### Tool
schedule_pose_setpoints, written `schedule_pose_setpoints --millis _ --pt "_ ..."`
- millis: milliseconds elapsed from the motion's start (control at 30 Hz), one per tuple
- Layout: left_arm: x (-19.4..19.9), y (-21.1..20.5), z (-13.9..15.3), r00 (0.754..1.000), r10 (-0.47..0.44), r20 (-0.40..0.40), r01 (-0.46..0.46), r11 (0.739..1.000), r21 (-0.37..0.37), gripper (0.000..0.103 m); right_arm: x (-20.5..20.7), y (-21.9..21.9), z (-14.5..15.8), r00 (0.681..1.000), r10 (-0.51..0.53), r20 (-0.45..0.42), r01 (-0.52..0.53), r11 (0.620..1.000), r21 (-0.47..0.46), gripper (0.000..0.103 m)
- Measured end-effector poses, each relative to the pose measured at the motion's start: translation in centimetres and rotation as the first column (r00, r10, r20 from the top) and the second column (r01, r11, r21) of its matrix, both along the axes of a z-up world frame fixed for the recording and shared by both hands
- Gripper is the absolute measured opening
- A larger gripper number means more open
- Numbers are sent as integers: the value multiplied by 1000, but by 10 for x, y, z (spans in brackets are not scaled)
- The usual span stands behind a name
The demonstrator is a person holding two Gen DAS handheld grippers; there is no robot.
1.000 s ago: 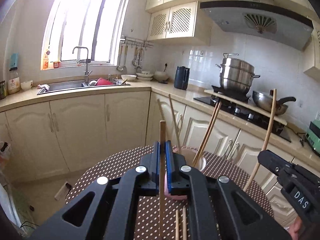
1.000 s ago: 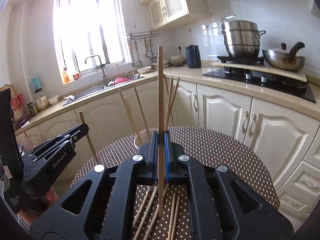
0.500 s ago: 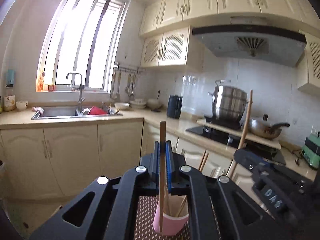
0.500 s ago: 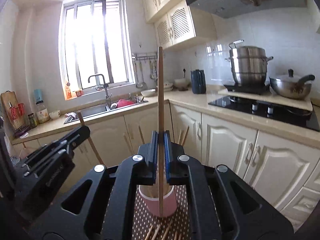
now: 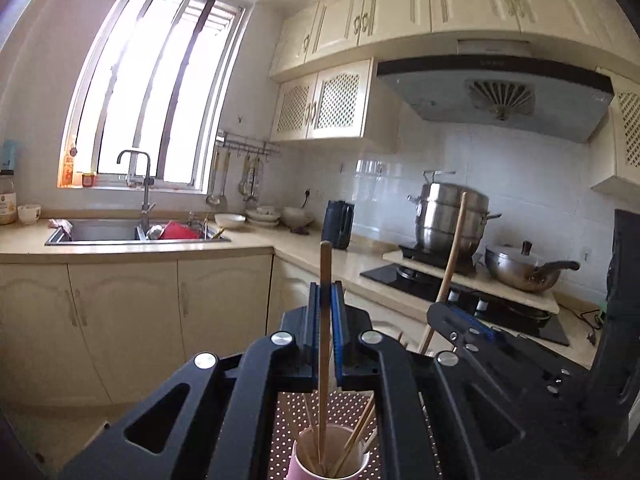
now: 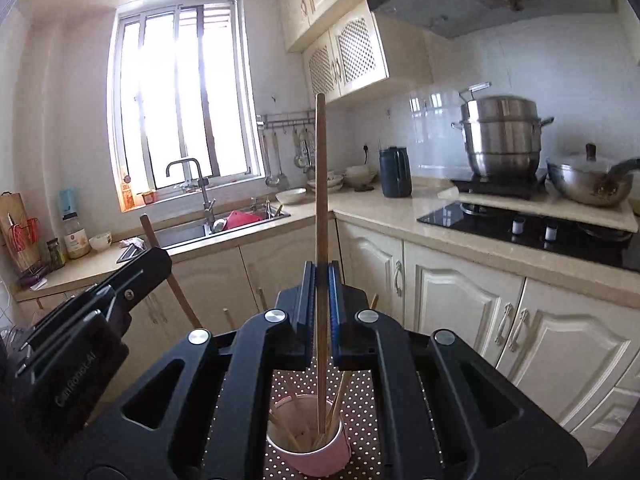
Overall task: Organize utensils
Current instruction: 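Open both tools to release the chopsticks into the pink cup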
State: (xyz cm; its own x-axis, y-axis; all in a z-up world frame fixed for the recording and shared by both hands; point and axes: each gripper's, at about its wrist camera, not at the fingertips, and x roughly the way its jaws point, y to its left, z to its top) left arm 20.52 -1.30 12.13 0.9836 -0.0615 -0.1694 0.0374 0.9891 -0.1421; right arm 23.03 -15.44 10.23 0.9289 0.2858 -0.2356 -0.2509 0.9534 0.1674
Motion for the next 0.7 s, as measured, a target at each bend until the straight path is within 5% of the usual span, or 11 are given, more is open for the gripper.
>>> schedule_pose_setpoints --millis 367,400,433,467,533,700 --pt "47 11 -70 975 -7 -222 19 998 52 7 37 16 -72 962 72 -265 -90 994 -58 7" --pt "48 12 -75 973 -8 -232 22 998 58 15 37 15 -76 961 58 -272 -78 995 -63 8" --pt "48 15 -79 970 -2 -243 19 997 69 31 35 14 -78 960 48 -275 -69 995 -67 10" --pt "47 17 -82 969 6 -245 12 997 73 35 34 11 -80 959 35 -281 -57 996 -71 14" --pt "44 23 -87 968 14 -252 5 997 72 35 31 4 -83 958 7 -286 -28 997 -70 55" --pt "32 31 -95 961 19 -275 1 997 75 35 13 -6 -83 965 -27 -261 8 997 -74 61"
